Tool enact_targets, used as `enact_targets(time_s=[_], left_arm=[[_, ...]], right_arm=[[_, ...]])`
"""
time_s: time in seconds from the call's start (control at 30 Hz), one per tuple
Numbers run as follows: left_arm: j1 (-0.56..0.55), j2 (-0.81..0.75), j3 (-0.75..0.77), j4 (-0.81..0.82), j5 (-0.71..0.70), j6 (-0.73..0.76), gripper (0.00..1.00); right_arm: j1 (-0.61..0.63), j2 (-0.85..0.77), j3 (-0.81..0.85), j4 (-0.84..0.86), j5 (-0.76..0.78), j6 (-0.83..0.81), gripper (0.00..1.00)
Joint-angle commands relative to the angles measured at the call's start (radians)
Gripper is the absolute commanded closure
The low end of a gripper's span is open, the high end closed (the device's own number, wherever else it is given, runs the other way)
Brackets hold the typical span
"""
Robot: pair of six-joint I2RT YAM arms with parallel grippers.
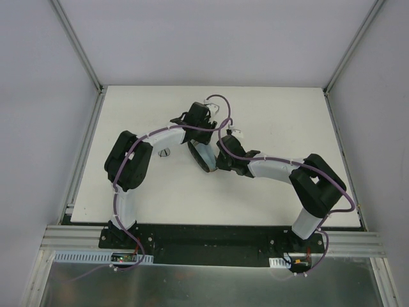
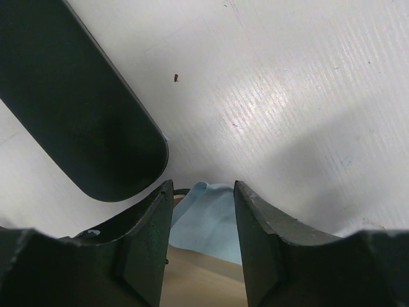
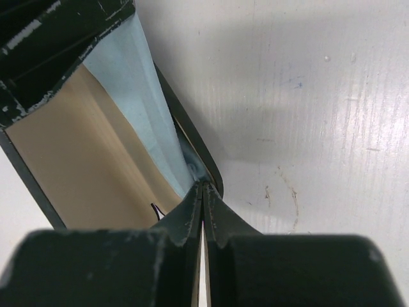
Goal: Organize the sunglasses
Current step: Place the folded cleaning cloth in the sunglasses case, then pick up the sunglasses from the center of the board.
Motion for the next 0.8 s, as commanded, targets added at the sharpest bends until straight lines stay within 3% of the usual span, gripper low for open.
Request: enact_targets(time_s=[0.0, 0.23, 0.47, 0.77], left_arm=[[-0.01, -0.08, 0.048, -0.006, 0.0, 0.003, 0.56], [-0.008, -0.097, 0.082, -0.042, -0.035, -0.028, 0.51], [0.039, -0.187, 0.013, -0.046, -0.038, -0.092, 0.47], [0.13, -0.298, -0.128, -0.053, -0.208, -0.157, 0.46]], right_arm=[[-0.004, -0.018, -0.016, 0.016, 0.001, -0.012, 0.99], [-0.008, -0.024, -0.033, 0.025, -0.004, -0.008, 0.99], [-0.007, -0.029, -0.045, 0.036, -0.009, -0.006, 0.99], [-0.007, -0.043, -0.064, 0.052, -0.022, 0.0, 0.99]])
